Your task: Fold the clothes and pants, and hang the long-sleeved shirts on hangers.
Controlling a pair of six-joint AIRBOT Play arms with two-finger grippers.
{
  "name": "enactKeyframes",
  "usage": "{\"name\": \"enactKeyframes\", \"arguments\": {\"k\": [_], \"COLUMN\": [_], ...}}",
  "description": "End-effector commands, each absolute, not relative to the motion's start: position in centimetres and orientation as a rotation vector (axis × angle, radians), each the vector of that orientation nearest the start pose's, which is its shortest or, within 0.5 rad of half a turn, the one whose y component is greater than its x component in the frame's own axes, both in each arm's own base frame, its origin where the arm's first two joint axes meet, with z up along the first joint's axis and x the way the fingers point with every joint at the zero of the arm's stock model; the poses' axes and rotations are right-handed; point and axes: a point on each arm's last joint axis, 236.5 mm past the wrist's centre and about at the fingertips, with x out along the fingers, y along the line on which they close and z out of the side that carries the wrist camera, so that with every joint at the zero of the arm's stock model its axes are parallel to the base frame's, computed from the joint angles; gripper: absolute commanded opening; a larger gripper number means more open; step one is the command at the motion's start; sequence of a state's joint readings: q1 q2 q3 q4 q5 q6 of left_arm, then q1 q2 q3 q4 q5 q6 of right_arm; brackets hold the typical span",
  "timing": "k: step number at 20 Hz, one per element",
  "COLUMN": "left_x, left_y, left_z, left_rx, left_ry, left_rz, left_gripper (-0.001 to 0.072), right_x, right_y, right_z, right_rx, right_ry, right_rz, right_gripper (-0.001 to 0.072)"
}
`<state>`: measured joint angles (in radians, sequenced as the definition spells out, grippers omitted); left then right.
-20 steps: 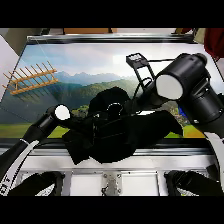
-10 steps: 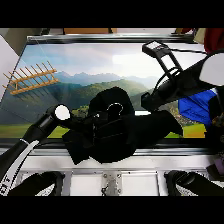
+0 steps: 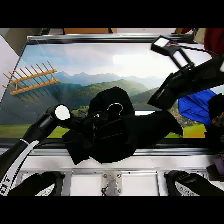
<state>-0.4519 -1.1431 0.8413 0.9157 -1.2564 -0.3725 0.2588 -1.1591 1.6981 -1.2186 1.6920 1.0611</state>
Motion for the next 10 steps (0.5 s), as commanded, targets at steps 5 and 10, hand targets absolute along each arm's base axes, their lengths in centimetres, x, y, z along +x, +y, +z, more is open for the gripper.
{"name": "enactKeyframes", "arguments": {"k": [5, 10], "left_x": [19.5, 19.5], "left_y": [-24.7, -24.7], "left_z": [-0.8, -0.9], "left_rx": [0.569, 0.569], "left_ry": [0.984, 0.984], "left_rz": [-1.503, -1.503], "left_gripper": [0.0015, 0.0015], "right_x": [29.1, 28.6], "right_y": [10.5, 6.3], "right_z": [22.3, 16.4], "right_rx": [-0.040, 0.107], "right_ry": [0.603, 0.464], "right_rz": [1.248, 1.221], "right_gripper": [0.0609, 0.0609]}}
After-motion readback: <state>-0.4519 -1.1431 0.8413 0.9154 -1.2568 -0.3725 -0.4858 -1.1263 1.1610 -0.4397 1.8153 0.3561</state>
